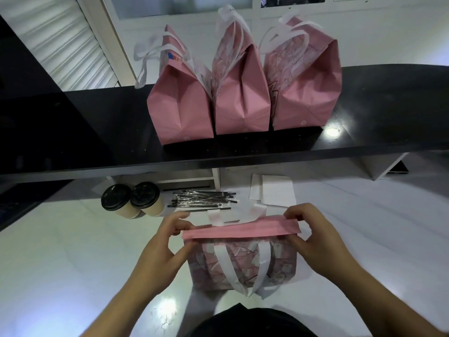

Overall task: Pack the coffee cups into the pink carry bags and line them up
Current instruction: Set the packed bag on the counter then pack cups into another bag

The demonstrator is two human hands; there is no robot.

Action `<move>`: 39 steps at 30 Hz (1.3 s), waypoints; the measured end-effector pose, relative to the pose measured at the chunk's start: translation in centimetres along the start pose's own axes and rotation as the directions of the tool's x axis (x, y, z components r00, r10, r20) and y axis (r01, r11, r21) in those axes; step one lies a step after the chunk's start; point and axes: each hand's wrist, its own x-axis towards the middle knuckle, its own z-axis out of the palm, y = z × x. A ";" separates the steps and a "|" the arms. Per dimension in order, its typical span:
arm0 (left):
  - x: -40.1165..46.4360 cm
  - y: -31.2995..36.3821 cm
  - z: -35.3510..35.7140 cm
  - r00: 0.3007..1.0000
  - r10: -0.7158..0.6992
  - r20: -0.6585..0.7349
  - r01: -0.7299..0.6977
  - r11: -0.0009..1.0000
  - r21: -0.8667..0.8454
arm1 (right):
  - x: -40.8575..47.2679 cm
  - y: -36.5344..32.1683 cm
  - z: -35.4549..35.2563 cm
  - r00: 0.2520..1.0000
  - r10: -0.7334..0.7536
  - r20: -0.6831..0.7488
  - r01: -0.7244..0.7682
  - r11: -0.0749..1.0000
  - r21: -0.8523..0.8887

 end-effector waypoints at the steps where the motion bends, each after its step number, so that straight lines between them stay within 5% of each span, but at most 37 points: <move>1: 0.2 0.1 -0.1 0.999 0.049 0.003 -0.049 0.997 0.053 | 0.0 0.0 0.1 0.999 -0.047 -0.001 0.047 0.997 -0.054; 7: 1.2 1.2 0.1 0.925 0.370 0.083 -0.378 0.889 0.260 | -0.1 0.6 0.3 0.960 -0.275 0.058 0.279 0.909 -0.309; 19: 1.2 1.5 0.5 0.946 0.293 0.139 -0.323 0.892 0.318 | 0.1 -0.7 -0.2 0.962 -0.214 0.166 0.263 0.888 -0.378; 28: 3.4 5.5 1.4 0.897 0.288 0.336 -0.424 0.776 0.466 | 1.9 -4.7 2.1 0.919 -0.214 0.331 0.355 0.814 -0.460; 39: 4.4 7.3 5.1 0.906 0.310 0.289 -0.424 0.665 0.615 | 2.7 -4.9 0.9 0.915 -0.172 0.366 0.324 0.852 -0.411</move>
